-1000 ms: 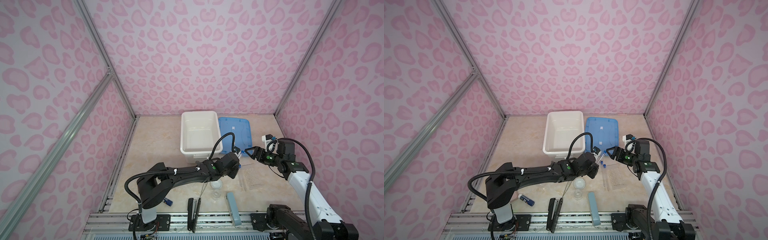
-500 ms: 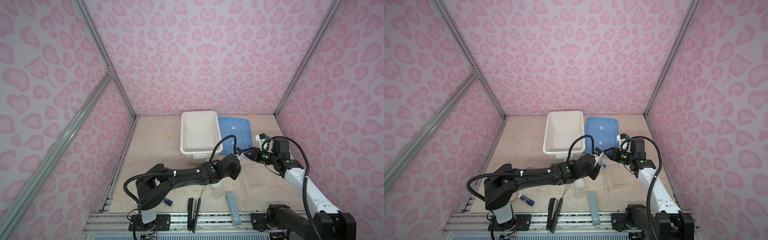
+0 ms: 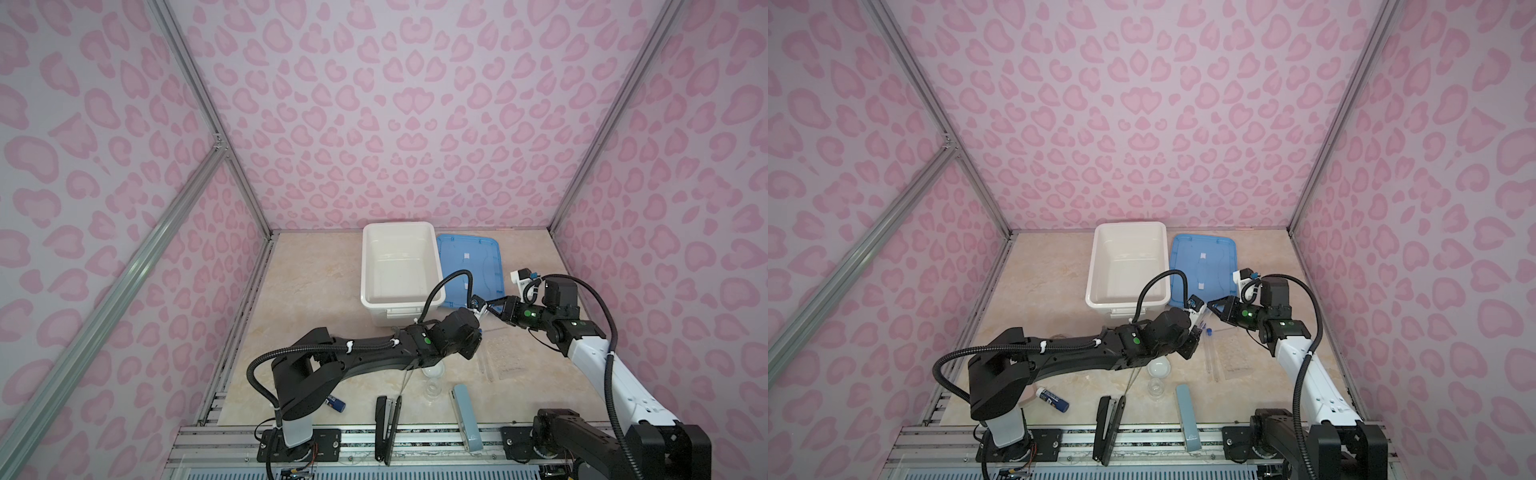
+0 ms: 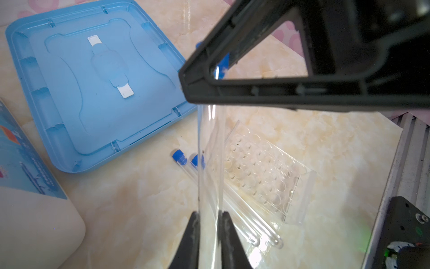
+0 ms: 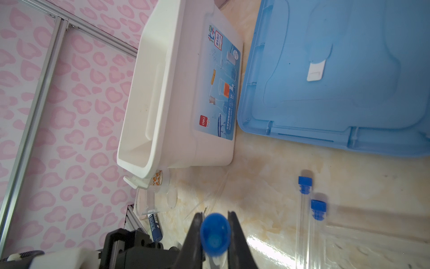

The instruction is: Organize the chemistry lab equipment

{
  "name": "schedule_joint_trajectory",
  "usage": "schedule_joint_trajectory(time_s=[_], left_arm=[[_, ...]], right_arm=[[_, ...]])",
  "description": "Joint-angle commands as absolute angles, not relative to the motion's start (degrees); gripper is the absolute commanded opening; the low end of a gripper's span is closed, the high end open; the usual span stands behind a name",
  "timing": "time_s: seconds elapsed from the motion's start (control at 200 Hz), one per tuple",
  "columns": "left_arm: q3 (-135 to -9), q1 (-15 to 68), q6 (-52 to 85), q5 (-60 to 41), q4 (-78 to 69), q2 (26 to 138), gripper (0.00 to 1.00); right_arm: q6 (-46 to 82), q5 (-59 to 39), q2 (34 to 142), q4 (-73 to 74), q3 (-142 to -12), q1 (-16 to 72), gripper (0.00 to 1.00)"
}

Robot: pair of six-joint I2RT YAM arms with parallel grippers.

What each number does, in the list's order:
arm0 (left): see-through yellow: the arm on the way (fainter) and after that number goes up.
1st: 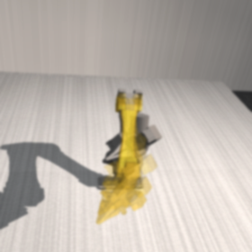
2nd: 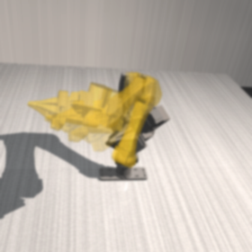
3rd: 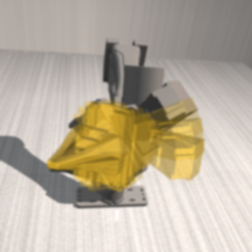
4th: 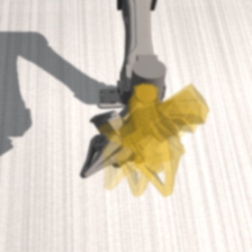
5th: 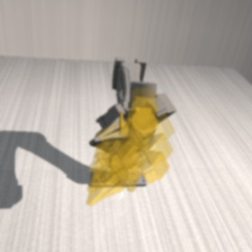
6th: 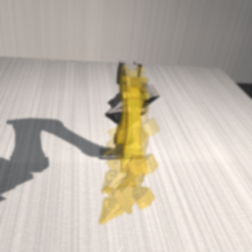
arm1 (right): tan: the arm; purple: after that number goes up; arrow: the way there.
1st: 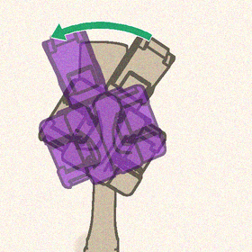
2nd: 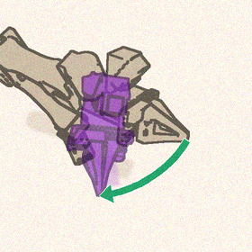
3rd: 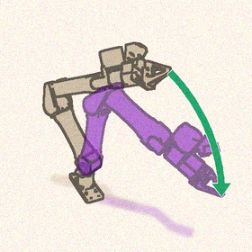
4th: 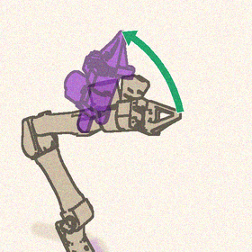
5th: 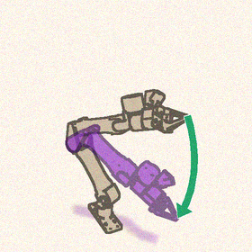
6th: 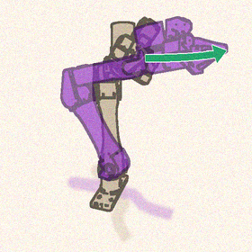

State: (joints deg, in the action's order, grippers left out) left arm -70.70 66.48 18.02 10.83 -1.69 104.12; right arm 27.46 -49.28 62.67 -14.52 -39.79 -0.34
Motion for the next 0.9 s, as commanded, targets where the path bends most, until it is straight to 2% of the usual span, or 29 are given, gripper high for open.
schedule_joint_trajectory(time_s=[0.0, 0.12, 0.205, 0.265, 0.34, 0.56, 0.72, 0.9], left_arm=[[-71.71, 66.45, 17.40, 10.98, -2.47, 103.71, 0.13], [-71.65, 66.47, 17.32, 11.07, -2.48, 103.62, 0.16], [-71.87, 66.44, 17.45, 11.17, -2.19, 103.71, 0.30], [-71.97, 66.44, 18.06, 11.04, -2.33, 103.41, 0.58], [-72.56, 66.36, 20.01, 10.19, -1.85, 102.57, 1.00], [-73.54, 66.44, 28.85, 6.26, -4.18, 98.91, 0.98], [-75.84, 66.45, 35.21, 5.42, -1.19, 99.37, 0.99], [-74.58, 66.51, 42.35, 3.52, -3.01, 100.47, 1.00]], right_arm=[[27.28, -51.21, 63.59, -13.75, -39.88, -0.31, 0.11], [26.98, -51.86, 64.51, -13.80, -40.10, -0.26, 0.11], [26.50, -51.07, 64.04, -13.65, -39.97, -0.26, 0.11], [25.33, -48.86, 62.76, -14.20, -39.90, -0.32, 0.11], [22.49, -43.56, 59.89, -15.97, -39.74, -0.02, 0.11], [19.17, -27.39, 47.43, -15.08, -35.84, 0.92, 0.13], [16.96, -11.73, 37.74, -15.09, -33.14, 3.38, 0.13], [16.39, 0.68, 33.02, -14.24, -29.98, 7.01, 0.13]])
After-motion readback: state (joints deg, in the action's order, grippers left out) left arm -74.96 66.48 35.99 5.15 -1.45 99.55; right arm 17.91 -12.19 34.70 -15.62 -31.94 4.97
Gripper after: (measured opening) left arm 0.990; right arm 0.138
